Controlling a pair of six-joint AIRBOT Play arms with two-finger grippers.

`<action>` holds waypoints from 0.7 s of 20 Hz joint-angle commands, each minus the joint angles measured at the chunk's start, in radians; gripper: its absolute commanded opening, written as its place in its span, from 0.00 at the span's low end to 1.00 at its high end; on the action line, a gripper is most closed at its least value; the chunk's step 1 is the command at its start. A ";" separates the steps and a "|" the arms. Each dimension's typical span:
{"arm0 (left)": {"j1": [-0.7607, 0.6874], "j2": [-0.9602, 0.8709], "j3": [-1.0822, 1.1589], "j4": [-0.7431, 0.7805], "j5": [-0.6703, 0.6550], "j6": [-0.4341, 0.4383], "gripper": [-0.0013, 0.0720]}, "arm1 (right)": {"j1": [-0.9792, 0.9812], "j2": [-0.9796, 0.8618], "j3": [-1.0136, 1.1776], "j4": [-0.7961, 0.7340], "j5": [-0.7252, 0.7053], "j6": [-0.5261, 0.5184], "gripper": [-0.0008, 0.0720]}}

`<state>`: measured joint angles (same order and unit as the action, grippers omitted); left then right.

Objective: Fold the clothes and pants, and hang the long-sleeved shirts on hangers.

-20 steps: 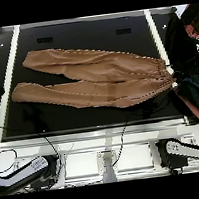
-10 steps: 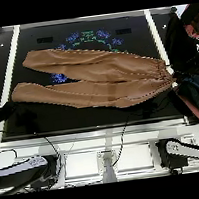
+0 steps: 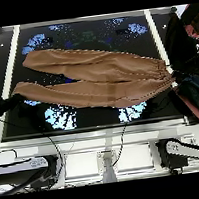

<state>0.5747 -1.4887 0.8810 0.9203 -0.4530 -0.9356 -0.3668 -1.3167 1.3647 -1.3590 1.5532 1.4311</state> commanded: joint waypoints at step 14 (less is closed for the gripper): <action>-0.067 -0.105 0.062 -0.298 0.026 0.001 0.79 | 0.000 0.000 0.000 0.002 -0.002 0.000 0.06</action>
<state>0.5228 -1.5761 0.9356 0.6388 -0.4129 -0.9337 -0.3668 -1.3167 1.3647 -1.3575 1.5517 1.4311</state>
